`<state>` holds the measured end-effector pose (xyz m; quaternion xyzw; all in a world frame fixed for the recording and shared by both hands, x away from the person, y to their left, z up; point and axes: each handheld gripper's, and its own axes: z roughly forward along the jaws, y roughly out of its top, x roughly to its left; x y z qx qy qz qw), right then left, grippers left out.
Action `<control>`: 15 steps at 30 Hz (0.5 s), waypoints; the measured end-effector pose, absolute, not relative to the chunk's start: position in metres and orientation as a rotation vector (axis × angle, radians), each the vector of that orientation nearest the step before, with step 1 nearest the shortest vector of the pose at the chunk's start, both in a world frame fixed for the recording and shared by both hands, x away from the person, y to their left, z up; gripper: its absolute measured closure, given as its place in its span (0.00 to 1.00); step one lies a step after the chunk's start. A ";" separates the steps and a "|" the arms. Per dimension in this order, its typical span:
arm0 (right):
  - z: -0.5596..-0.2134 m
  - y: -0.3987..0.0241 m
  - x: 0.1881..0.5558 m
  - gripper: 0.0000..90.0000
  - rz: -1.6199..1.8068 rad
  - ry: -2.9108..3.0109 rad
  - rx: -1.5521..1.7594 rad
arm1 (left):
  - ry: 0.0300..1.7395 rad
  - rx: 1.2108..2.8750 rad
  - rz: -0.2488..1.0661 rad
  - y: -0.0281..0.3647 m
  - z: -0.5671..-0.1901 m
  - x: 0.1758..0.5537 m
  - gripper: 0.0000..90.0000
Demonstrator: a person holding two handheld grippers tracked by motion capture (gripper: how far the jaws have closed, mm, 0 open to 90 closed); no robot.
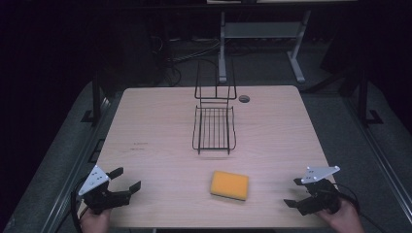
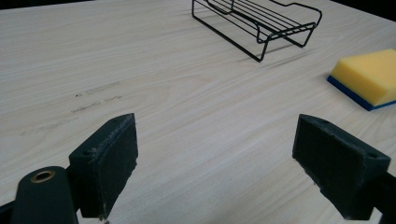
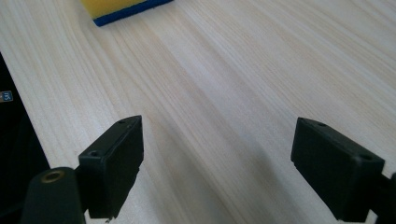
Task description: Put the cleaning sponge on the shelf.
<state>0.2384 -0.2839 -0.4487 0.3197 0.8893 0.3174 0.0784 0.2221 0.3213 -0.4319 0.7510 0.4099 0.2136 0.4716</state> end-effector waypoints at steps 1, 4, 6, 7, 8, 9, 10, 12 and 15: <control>-0.449 -0.284 0.238 0.18 0.948 2.664 0.958 | 1.002 1.843 0.522 0.321 -0.432 0.222 0.15; -0.449 -0.284 0.238 0.18 0.950 2.666 0.956 | 0.999 1.852 0.528 0.321 -0.432 0.223 0.15; -0.448 -0.284 0.238 0.18 0.954 2.668 0.952 | 1.003 1.847 0.526 0.322 -0.432 0.222 0.15; -0.447 -0.284 0.238 0.18 0.955 2.669 0.956 | 1.005 1.845 0.524 0.322 -0.432 0.222 0.15; -0.447 -0.283 0.238 0.19 0.961 2.669 0.949 | 1.005 1.842 0.522 0.322 -0.432 0.222 0.15; -0.446 -0.283 0.238 0.18 0.959 2.671 0.951 | 1.002 1.843 0.522 0.322 -0.432 0.221 0.15; -0.446 -0.282 0.237 0.18 0.959 2.670 0.950 | 1.000 1.841 0.524 0.322 -0.432 0.221 0.15; -0.446 -0.280 0.236 0.18 0.956 2.674 0.940 | 0.999 1.848 0.521 0.321 -0.432 0.221 0.15; -0.444 -0.277 0.236 0.18 0.943 2.679 0.916 | 0.991 1.848 0.524 0.321 -0.432 0.221 0.15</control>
